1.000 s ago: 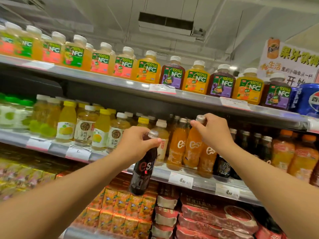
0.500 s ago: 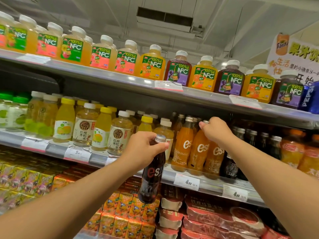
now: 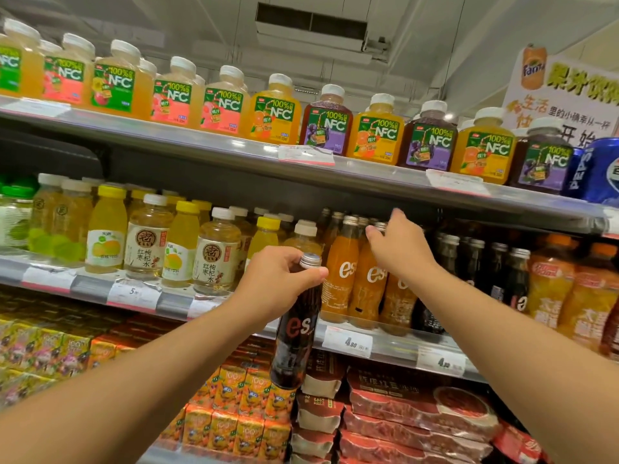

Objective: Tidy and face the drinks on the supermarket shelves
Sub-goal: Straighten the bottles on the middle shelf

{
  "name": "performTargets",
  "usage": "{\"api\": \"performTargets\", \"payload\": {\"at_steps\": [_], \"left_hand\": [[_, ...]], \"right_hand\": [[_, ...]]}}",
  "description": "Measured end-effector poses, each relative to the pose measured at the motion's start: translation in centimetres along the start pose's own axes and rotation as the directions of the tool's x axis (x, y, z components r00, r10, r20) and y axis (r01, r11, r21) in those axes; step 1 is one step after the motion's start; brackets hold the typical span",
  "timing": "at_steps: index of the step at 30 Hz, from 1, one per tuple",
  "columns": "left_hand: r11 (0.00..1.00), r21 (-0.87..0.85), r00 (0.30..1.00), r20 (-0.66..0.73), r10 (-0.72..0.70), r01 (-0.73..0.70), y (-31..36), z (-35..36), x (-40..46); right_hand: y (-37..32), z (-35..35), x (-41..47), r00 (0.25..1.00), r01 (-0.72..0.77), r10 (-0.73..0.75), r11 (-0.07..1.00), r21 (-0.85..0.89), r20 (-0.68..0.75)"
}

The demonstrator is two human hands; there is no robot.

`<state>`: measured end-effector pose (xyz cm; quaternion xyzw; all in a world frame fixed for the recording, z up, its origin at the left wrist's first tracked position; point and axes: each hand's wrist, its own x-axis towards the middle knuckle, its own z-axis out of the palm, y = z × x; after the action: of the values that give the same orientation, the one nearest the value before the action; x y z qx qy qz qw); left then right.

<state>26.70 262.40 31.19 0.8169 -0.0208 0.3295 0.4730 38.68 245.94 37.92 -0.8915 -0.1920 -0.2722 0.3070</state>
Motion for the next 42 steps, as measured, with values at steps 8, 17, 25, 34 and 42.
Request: {"api": "performTargets", "payload": {"at_steps": [8,17,25,34,42], "left_hand": [[0.973,0.11,0.973,0.132,0.188,-0.203,2.7,7.0,-0.4],[0.884,0.247,0.909,0.238,0.342,-0.397,8.1,15.0,-0.3],[0.72,0.365,0.803,0.355,0.478,-0.59,13.3,17.2,2.4],[0.259,0.886,0.833,0.214,0.511,-0.386,11.6,12.5,9.1],[0.245,0.907,0.789,0.138,0.599,-0.344,10.4,13.5,9.5]], "right_hand": [[3.5,-3.2,-9.8,0.954,0.043,-0.123,0.959,0.28,0.274],[10.5,-8.6,-9.0,0.954,-0.109,0.005,0.937,0.331,0.301],[14.4,-14.8,-6.1,0.996,0.084,-0.082,0.967,0.242,-0.018],[15.5,-16.0,-0.9,0.983,0.129,-0.109,0.983,0.13,-0.148],[16.5,-13.5,1.8,0.99,0.083,-0.077,0.995,0.049,-0.116]]}}
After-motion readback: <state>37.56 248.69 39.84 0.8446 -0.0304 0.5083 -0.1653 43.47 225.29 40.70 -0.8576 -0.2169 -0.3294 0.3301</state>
